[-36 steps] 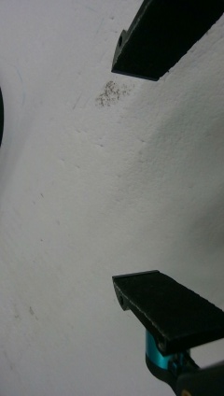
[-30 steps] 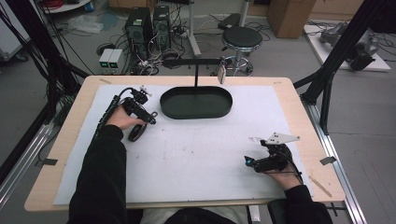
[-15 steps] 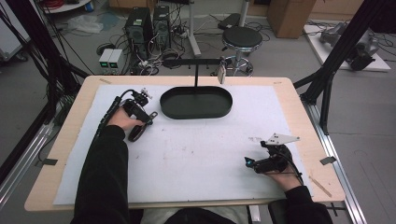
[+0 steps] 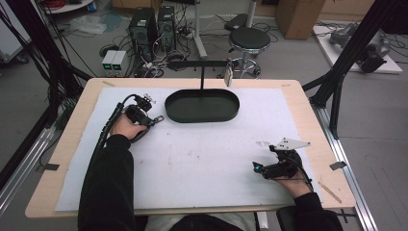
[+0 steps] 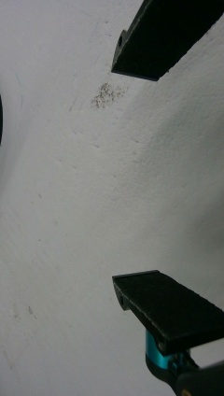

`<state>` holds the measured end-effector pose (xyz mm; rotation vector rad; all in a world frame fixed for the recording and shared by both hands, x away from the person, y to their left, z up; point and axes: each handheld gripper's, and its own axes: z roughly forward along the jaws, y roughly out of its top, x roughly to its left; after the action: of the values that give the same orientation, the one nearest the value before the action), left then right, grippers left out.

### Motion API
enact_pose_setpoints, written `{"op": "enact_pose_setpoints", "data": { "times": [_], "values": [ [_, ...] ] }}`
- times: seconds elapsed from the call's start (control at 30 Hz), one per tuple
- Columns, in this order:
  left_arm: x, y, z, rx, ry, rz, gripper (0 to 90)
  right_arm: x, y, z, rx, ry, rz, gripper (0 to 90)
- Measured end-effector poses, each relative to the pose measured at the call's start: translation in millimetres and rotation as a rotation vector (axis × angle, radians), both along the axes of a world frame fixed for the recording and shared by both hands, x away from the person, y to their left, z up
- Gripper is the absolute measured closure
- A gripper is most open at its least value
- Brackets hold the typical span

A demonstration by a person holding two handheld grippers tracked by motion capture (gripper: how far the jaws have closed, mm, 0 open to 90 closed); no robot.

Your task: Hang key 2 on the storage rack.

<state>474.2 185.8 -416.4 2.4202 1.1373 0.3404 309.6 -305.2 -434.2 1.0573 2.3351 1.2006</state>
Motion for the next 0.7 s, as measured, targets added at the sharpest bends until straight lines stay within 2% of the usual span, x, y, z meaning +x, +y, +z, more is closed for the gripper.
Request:
{"op": "enact_pose_setpoints", "data": {
  "times": [0.1,0.27,0.37,0.47,0.57,0.7],
  "values": [
    [0.8,3.4,2.4,-0.035,0.024,0.011,86.5,-0.6,-0.1,0.4,0.004,0.001,0.002,0.9],
    [-3.2,6.0,12.6,-0.040,0.007,0.011,86.5,-0.7,-0.6,0.3,0.009,-0.001,0.003,0.9],
    [-5.9,9.2,20.2,-0.062,-0.010,0.013,86.5,-0.2,-0.6,-0.2,0.009,-0.001,0.004,0.9],
    [-9.2,13.4,30.2,-0.078,-0.041,0.022,86.4,0.4,0.0,-0.4,0.010,-0.003,0.004,0.9],
    [-15.5,15.5,40.8,-0.063,-0.094,0.020,86.3,0.7,0.7,-0.5,0.010,0.001,0.006,0.9],
    [-23.1,19.7,53.6,-0.087,-0.133,0.012,86.4,1.2,1.8,-0.8,0.007,0.002,0.006,0.9]
  ]
}}
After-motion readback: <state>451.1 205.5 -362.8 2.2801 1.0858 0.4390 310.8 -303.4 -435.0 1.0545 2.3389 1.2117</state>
